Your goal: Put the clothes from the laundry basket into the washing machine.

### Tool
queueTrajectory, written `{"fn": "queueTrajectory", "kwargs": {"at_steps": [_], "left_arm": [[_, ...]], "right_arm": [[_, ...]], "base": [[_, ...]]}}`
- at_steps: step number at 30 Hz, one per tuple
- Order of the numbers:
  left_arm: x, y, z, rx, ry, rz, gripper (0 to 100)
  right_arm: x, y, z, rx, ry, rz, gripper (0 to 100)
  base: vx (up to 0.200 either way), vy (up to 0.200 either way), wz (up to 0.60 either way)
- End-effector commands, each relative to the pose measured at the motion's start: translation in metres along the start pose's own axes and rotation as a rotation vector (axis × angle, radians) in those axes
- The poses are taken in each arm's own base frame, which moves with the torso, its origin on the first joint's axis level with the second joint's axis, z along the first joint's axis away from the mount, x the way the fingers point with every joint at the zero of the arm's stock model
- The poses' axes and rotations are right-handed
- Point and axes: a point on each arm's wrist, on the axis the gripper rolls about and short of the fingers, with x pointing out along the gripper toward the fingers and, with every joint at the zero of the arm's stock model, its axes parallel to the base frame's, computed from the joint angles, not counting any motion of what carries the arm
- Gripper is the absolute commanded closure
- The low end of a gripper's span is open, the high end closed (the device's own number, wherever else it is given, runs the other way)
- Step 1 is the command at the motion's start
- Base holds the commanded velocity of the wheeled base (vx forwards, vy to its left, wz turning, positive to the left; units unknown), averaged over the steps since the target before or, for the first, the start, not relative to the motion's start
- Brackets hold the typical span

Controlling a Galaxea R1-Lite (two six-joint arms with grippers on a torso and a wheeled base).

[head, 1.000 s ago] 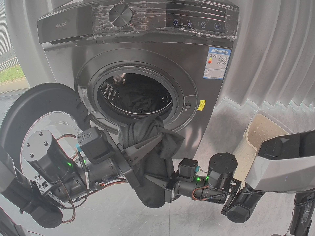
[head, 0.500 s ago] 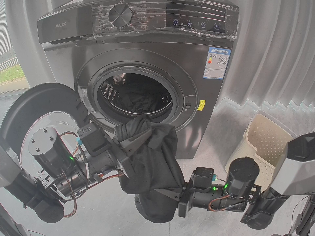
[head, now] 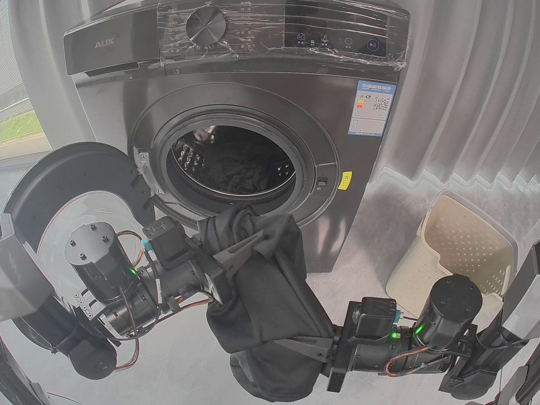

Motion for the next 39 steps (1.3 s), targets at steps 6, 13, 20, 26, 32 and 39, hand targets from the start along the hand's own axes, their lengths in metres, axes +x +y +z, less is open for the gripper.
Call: {"fn": "queueTrajectory", "kwargs": {"at_steps": [6, 13, 20, 26, 32, 39], "left_arm": [[-0.003, 0.001, -0.001, -0.025, 0.006, 0.006, 0], [-0.008, 0.001, -0.006, -0.019, 0.036, 0.012, 0], [-0.037, -0.012, -0.020, -0.042, 0.137, -0.020, 0], [-0.043, -0.008, -0.018, -0.018, 0.137, -0.010, 0], [-0.049, -0.002, -0.022, -0.020, 0.165, 0.025, 0], [-0.055, 0.006, -0.022, -0.016, 0.170, 0.015, 0]], "right_arm": [[-0.005, -0.015, 0.003, 0.002, -0.013, -0.057, 100], [-0.007, -0.021, -0.001, 0.012, -0.001, -0.084, 100], [-0.005, -0.040, -0.019, 0.047, 0.057, -0.145, 100], [-0.005, -0.042, -0.017, 0.046, 0.047, -0.149, 100], [-0.011, -0.049, -0.017, 0.055, 0.051, -0.182, 100], [-0.020, -0.057, -0.019, 0.068, 0.061, -0.226, 100]], "base": [[0.000, 0.000, 0.00], [0.000, 0.000, 0.00], [0.000, 0.000, 0.00], [0.000, 0.000, 0.00], [0.000, 0.000, 0.00], [0.000, 0.000, 0.00]]}}
